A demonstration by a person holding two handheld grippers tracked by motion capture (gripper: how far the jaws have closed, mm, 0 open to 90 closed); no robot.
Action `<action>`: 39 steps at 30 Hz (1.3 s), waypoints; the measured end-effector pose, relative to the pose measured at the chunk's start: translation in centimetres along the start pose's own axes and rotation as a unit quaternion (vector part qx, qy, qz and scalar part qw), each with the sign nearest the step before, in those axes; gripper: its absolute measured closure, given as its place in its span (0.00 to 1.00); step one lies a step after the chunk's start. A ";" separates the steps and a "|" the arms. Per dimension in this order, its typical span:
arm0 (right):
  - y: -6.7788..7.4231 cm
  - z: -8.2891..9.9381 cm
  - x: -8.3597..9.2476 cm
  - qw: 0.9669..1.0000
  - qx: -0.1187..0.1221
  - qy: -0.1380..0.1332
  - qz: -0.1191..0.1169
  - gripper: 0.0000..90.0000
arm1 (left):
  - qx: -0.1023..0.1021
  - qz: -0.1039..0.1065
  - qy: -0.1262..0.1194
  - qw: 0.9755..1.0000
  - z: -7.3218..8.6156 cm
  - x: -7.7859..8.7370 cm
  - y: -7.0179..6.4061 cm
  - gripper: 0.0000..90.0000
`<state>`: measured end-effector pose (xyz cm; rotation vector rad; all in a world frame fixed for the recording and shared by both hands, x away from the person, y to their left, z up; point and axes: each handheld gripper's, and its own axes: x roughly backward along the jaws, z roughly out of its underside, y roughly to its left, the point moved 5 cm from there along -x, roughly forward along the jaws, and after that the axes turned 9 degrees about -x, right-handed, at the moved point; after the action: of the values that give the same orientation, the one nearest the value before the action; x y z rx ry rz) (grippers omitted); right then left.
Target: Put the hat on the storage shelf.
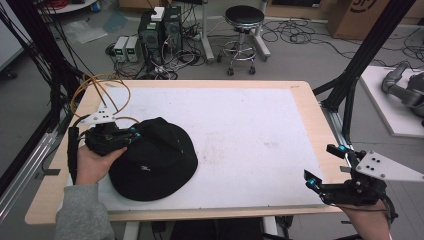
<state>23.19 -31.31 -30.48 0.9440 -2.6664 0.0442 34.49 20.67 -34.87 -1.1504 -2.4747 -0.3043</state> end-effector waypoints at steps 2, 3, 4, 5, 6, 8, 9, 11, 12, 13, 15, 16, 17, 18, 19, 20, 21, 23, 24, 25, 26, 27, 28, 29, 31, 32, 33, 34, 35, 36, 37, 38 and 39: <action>-0.1 0.1 -0.2 1.000 -0.001 0.003 -0.002 0.04 | -0.001 0.002 -0.010 1.000 -0.5 0.7 -0.1 0.98; -0.1 0.1 -0.2 1.000 -0.001 0.003 -0.002 0.04 | -0.005 0.002 -0.014 1.000 -0.8 1.1 -0.2 0.98; -0.2 0.1 -0.4 1.000 -0.002 0.004 0.001 0.04 | -0.010 0.004 -0.020 1.000 -1.3 1.6 -0.4 0.98; -0.2 0.1 -0.4 1.000 -0.002 0.004 0.001 0.04 | -0.014 0.007 -0.022 1.000 -1.6 1.8 -0.5 0.98; -0.3 0.2 -0.4 1.000 -0.001 0.004 0.003 0.04 | -0.017 0.010 -0.026 0.999 -1.9 2.2 -0.7 0.98; -0.4 0.3 -0.7 1.000 -0.004 0.008 0.003 0.04 | -0.024 0.018 -0.031 0.999 -2.5 2.7 -1.1 0.98; -0.4 0.3 -0.7 1.000 -0.004 0.008 0.003 0.04 | -0.025 0.023 -0.032 0.999 -2.8 2.9 -1.3 0.98; -0.5 0.3 -0.9 1.000 -0.008 0.010 0.005 0.04 | -0.029 0.033 -0.032 0.999 -3.3 3.2 -1.6 0.98; -0.5 0.3 -1.0 1.000 -0.006 0.008 0.004 0.04 | -0.028 0.036 -0.033 0.998 -3.6 3.5 -1.7 0.98; -0.3 0.3 -1.3 1.000 -0.006 0.011 0.001 0.04 | -0.028 0.039 -0.034 0.998 -3.8 3.6 -1.8 0.98; -0.3 0.4 -1.4 1.000 -0.004 0.013 0.000 0.04 | -0.030 0.042 -0.037 0.998 -4.3 4.2 -2.0 0.98; -0.3 0.4 -1.6 1.000 -0.005 0.013 -0.002 0.04 | -0.029 0.046 -0.042 0.998 -4.7 4.6 -2.2 0.98; -0.3 0.4 -1.6 1.000 -0.005 0.013 -0.002 0.04 | -0.030 0.051 -0.045 0.997 -4.9 4.8 -2.3 0.98; -0.3 0.4 -1.6 1.000 -0.004 0.013 -0.002 0.04 | -0.031 0.056 -0.050 0.997 -5.4 5.2 -2.6 0.98; -0.2 0.3 -1.6 1.000 -0.006 0.014 -0.002 0.04 | -0.032 0.057 -0.052 0.997 -5.7 5.5 -2.7 0.98; -0.2 0.2 -1.6 1.000 -0.005 0.012 -0.003 0.04 | -0.032 0.058 -0.054 0.996 -6.0 5.9 -2.9 0.98; -0.2 0.2 -1.6 1.000 -0.005 0.012 -0.003 0.04 | -0.032 0.060 -0.059 0.996 -6.4 6.4 -3.0 0.98; 0.0 -0.1 -1.8 1.000 -0.003 0.008 -0.008 0.04 | -0.030 0.059 -0.068 0.996 -7.3 7.3 -3.1 0.98; 0.0 -0.1 -1.8 1.000 -0.003 0.008 -0.008 0.04 | -0.027 0.057 -0.071 0.995 -7.8 7.7 -3.2 0.98; 0.2 -0.2 -2.0 1.000 -0.001 0.007 -0.012 0.04 | -0.033 0.057 -0.077 0.995 -8.8 8.6 -3.4 0.98; 0.2 -0.3 -2.1 1.000 0.000 0.006 -0.013 0.04 | -0.033 0.057 -0.077 0.995 -8.8 8.6 -3.4 0.98; 0.3 -0.3 -2.2 1.000 0.001 0.007 -0.015 0.04 | -0.035 0.056 -0.078 0.995 -9.3 9.1 -3.5 0.98; 0.3 -0.3 -2.2 1.000 0.001 0.007 -0.015 0.04 | -0.040 0.054 -0.078 0.995 -9.8 9.5 -3.6 0.98; 0.4 -0.4 -2.4 1.000 0.001 0.008 -0.019 0.04 | -0.044 0.052 -0.077 0.995 -10.3 9.9 -3.6 0.98; 0.3 -0.4 -2.5 1.000 0.005 0.008 -0.018 0.04 | -0.048 0.043 -0.076 0.995 -11.2 10.5 -3.6 0.98; 0.2 -0.4 -2.6 1.000 0.002 0.010 -0.019 0.04 | -0.050 0.041 -0.076 0.995 -11.7 10.9 -3.5 0.98; 0.2 -0.4 -2.6 1.000 0.002 0.010 -0.019 0.04 | -0.052 0.039 -0.076 0.995 -12.2 11.2 -3.4 0.98; -0.1 -0.4 -2.7 1.000 0.001 0.008 -0.019 0.04 | -0.053 0.037 -0.077 0.995 -12.7 11.5 -3.4 0.98; -0.1 -0.4 -2.7 1.000 -0.001 0.006 -0.018 0.04 | -0.055 0.034 -0.078 0.995 -13.2 11.8 -3.4 0.98; -0.2 -0.5 -2.7 1.000 -0.001 0.004 -0.018 0.04 | -0.057 0.032 -0.077 0.995 -13.5 12.1 -3.4 0.98; -0.2 -0.5 -2.7 1.000 -0.001 0.004 -0.018 0.04 | -0.061 0.028 -0.078 0.995 -14.1 12.5 -3.5 0.98; -0.3 -0.6 -2.6 1.000 -0.002 -0.001 -0.017 0.04 | -0.066 0.024 -0.077 0.995 -14.6 12.9 -3.5 0.98; -0.3 -0.6 -2.6 1.000 -0.002 -0.001 -0.017 0.04 | -0.068 0.019 -0.079 0.994 -15.1 13.2 -3.5 0.98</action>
<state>25.48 -29.90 -30.73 0.9881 -2.6507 0.0294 27.93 22.15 -15.67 -1.3223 -2.5983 -0.3916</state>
